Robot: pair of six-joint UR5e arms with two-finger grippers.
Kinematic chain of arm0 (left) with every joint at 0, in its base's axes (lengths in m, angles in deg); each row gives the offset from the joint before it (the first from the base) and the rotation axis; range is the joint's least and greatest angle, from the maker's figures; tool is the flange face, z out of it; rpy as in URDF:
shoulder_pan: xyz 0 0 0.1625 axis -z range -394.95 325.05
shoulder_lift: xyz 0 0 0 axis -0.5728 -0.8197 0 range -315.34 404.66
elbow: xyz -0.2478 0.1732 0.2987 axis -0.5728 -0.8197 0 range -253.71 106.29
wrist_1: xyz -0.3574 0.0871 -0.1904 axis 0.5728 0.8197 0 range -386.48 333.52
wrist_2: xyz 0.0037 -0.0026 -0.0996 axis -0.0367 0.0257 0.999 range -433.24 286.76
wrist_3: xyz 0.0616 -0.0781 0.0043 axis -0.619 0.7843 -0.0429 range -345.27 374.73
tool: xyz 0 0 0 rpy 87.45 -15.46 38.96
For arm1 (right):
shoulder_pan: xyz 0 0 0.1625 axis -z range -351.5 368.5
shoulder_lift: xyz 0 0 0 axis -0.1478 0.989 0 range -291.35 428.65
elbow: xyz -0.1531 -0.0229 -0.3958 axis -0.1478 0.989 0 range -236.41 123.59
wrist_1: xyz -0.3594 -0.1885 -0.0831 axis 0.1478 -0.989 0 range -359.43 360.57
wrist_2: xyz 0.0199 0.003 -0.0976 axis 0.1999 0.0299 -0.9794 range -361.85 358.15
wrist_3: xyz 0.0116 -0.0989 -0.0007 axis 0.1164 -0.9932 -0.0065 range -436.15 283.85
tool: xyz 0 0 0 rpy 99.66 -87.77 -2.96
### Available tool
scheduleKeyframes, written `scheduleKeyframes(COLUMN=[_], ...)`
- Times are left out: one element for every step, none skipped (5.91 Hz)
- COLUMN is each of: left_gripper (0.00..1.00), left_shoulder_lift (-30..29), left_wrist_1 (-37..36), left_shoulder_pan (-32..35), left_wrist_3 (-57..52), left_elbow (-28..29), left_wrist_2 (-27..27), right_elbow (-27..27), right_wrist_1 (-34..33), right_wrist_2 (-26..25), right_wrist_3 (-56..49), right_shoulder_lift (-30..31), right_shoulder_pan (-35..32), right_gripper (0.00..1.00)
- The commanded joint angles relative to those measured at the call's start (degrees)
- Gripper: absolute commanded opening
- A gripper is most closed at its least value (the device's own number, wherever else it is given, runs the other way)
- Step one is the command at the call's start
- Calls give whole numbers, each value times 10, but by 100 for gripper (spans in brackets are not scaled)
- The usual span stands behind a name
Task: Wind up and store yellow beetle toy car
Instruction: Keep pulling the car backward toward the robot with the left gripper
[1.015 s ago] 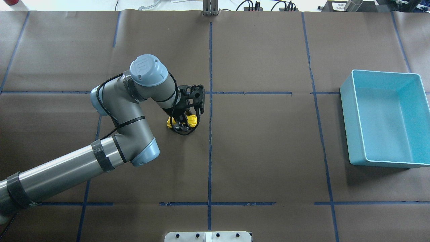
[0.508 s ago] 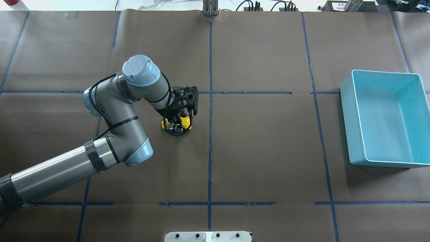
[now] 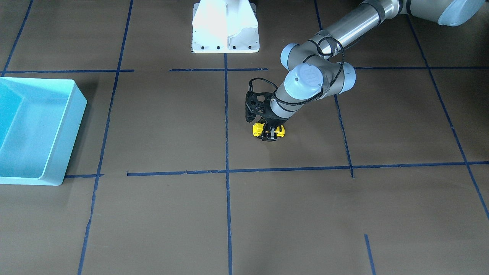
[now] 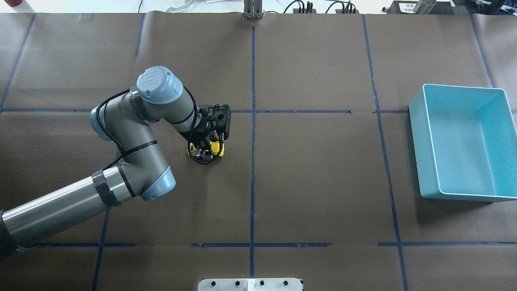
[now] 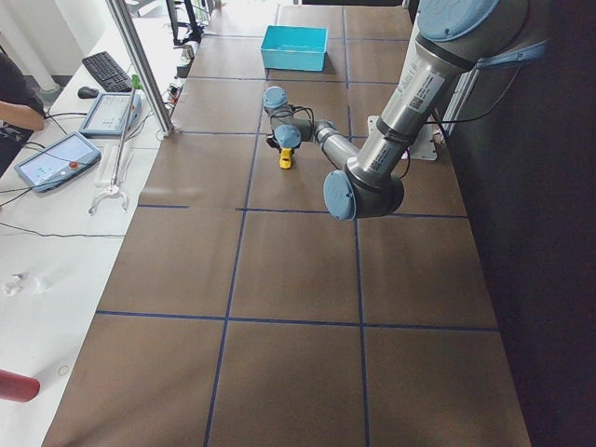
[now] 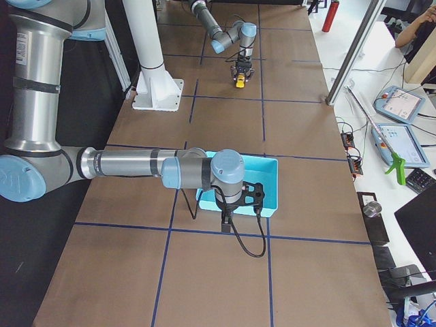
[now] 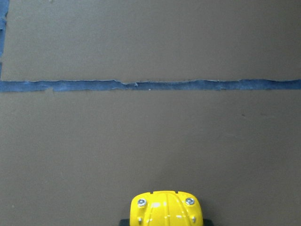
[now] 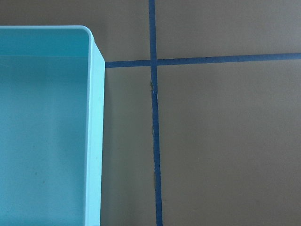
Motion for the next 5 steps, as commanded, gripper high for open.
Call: scheduleKeyframes(left_gripper=[0, 0, 0, 1, 99], left_shoulder_lift=[13, 16, 18, 19, 20], left_wrist_1=[0, 0, 0, 0, -2], left_shoulder_pan=[3, 3, 4, 4, 5], left_wrist_3=[-7, -7, -7, -13, -46], left_elbow=[-7, -8, -10, -10, -10], left_wrist_2=[2, 2, 2, 3, 5], right_elbow=[0, 0, 0, 0, 0], right_wrist_1=[-1, -1, -1, -1, -1], right_wrist_2=[0, 1, 1, 1, 1], right_wrist_3=[0, 0, 0, 0, 0], right_shoulder_lift=[0, 0, 0, -1, 0], right_shoulder_pan=[0, 0, 0, 0, 0], right_gripper=[100, 100, 100, 100, 100])
